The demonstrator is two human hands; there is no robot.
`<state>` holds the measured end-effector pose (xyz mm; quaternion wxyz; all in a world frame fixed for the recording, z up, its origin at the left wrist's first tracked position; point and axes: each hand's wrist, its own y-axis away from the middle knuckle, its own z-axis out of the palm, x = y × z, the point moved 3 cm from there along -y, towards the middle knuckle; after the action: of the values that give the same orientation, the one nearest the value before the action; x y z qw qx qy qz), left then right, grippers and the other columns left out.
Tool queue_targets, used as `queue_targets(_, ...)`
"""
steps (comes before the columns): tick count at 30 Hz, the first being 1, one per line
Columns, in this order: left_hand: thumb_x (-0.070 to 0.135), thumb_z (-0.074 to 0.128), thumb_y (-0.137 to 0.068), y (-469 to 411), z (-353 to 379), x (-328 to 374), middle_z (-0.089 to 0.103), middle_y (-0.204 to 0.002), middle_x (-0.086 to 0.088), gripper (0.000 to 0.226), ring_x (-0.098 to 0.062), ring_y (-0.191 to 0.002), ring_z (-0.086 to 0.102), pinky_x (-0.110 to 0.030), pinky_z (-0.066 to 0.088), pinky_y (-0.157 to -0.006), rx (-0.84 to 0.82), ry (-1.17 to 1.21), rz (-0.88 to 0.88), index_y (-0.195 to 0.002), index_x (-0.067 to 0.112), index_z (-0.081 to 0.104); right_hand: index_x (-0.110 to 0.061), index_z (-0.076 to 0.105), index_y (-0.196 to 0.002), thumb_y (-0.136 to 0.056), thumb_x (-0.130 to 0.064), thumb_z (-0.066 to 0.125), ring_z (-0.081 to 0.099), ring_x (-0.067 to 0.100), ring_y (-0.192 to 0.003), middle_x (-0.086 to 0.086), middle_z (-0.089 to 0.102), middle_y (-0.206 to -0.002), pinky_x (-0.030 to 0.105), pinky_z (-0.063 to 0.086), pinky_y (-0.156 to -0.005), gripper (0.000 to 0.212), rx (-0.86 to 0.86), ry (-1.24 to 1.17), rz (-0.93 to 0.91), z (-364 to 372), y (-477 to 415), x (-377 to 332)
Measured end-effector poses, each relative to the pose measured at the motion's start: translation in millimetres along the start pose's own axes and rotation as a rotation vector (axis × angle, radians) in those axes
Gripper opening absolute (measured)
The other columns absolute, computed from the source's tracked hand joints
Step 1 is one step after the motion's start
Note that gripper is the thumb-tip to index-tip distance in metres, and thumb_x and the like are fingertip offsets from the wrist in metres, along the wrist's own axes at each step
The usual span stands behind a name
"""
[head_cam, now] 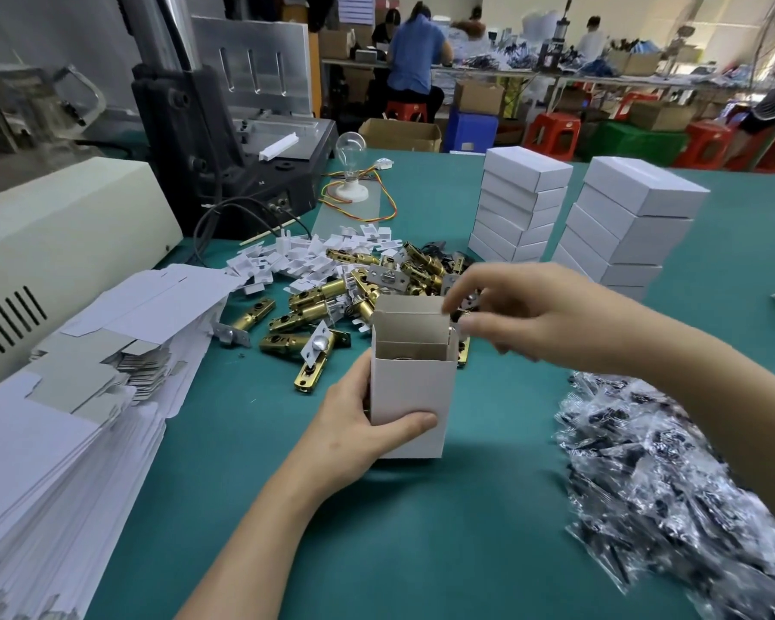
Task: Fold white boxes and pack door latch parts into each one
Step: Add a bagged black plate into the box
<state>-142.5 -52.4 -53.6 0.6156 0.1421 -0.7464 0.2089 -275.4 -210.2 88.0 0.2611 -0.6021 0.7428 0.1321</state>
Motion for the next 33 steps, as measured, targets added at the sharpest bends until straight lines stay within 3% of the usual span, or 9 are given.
queue_targets(2,0.041,0.089,-0.073,1,0,1,0.073,-0.116,0.022,0.056,-0.002,-0.107,0.07,-0.019,0.057,-0.085,-0.008,0.0,-0.008,-0.117,0.06,0.06,-0.035,0.062,-0.1,-0.095,-0.039,0.062,0.058,0.006,-0.061,-0.005,0.066,-0.077,0.023,0.051,-0.058,0.006,0.154,-0.019,0.047,-13,5,16)
queue_targets(4,0.04,0.089,-0.073,0,1,2,0.073,-0.116,0.022,0.056,-0.002,-0.107,0.07,-0.017,0.057,-0.083,-0.011,0.004,-0.013,-0.117,0.061,0.06,-0.033,0.061,-0.095,-0.096,-0.037,0.063,0.062,0.008,-0.075,-0.01,0.067,-0.081,0.031,0.054,-0.072,0.004,0.142,0.264,0.142,-20,9,38)
queue_targets(9,0.047,0.089,-0.068,0,1,3,0.073,-0.116,0.022,0.058,-0.001,-0.106,0.071,-0.015,0.056,-0.082,-0.004,0.015,-0.014,-0.116,0.063,0.061,-0.035,0.07,-0.117,-0.099,-0.031,0.065,0.058,0.01,-0.095,-0.015,0.062,-0.103,0.028,0.049,-0.085,0.019,-0.458,0.779,0.415,-2,25,77)
queue_targets(13,0.046,0.088,-0.066,2,2,4,0.074,-0.115,0.023,0.058,0.0,-0.105,0.071,-0.013,0.056,-0.082,0.004,0.007,-0.013,-0.114,0.064,0.061,-0.032,0.076,-0.112,-0.091,-0.042,0.071,0.06,0.014,-0.104,-0.012,0.053,-0.106,0.034,0.052,-0.093,0.023,-0.567,0.745,0.443,10,36,87)
queue_targets(19,0.034,0.089,-0.073,2,1,3,0.073,-0.114,0.024,0.059,0.002,-0.104,0.07,-0.012,0.055,-0.081,0.004,-0.007,-0.015,-0.115,0.063,0.059,-0.031,0.074,-0.098,-0.089,-0.043,0.075,0.05,0.011,-0.096,-0.015,0.043,-0.093,0.029,0.045,-0.079,0.015,-0.479,0.817,0.333,11,31,94)
queue_targets(24,0.039,0.089,-0.072,1,2,3,0.072,-0.114,0.026,0.06,0.003,-0.105,0.069,-0.013,0.055,-0.082,0.0,-0.004,-0.025,-0.116,0.064,0.057,-0.035,0.062,-0.084,-0.092,-0.037,0.074,0.056,0.009,-0.085,-0.018,0.061,-0.089,0.028,0.045,-0.072,0.015,-0.221,0.688,0.308,1,24,86)
queue_targets(27,0.044,0.089,-0.07,1,2,4,0.071,-0.117,0.025,0.062,0.001,-0.108,0.069,-0.014,0.056,-0.083,-0.001,0.002,-0.019,-0.118,0.066,0.055,-0.034,0.068,-0.093,-0.092,-0.031,0.075,0.064,0.012,-0.088,-0.017,0.069,-0.09,0.03,0.05,-0.075,0.008,-0.07,0.634,0.316,-4,20,80)
queue_targets(30,0.047,0.088,-0.068,1,1,3,0.071,-0.117,0.024,0.064,0.001,-0.109,0.069,-0.014,0.056,-0.084,0.0,0.01,-0.018,-0.119,0.065,0.054,-0.03,0.067,-0.112,-0.093,-0.03,0.074,0.062,0.013,-0.09,-0.013,0.072,-0.096,0.032,0.051,-0.078,0.02,-0.011,0.633,0.309,-4,15,75)
queue_targets(33,0.048,0.088,-0.069,2,1,3,0.07,-0.118,0.025,0.065,0.001,-0.109,0.069,-0.014,0.055,-0.084,-0.009,0.005,-0.022,-0.122,0.063,0.053,-0.029,0.062,-0.109,-0.093,-0.033,0.074,0.058,0.016,-0.086,-0.014,0.071,-0.093,0.032,0.045,-0.07,0.021,0.047,0.684,0.285,-4,15,73)
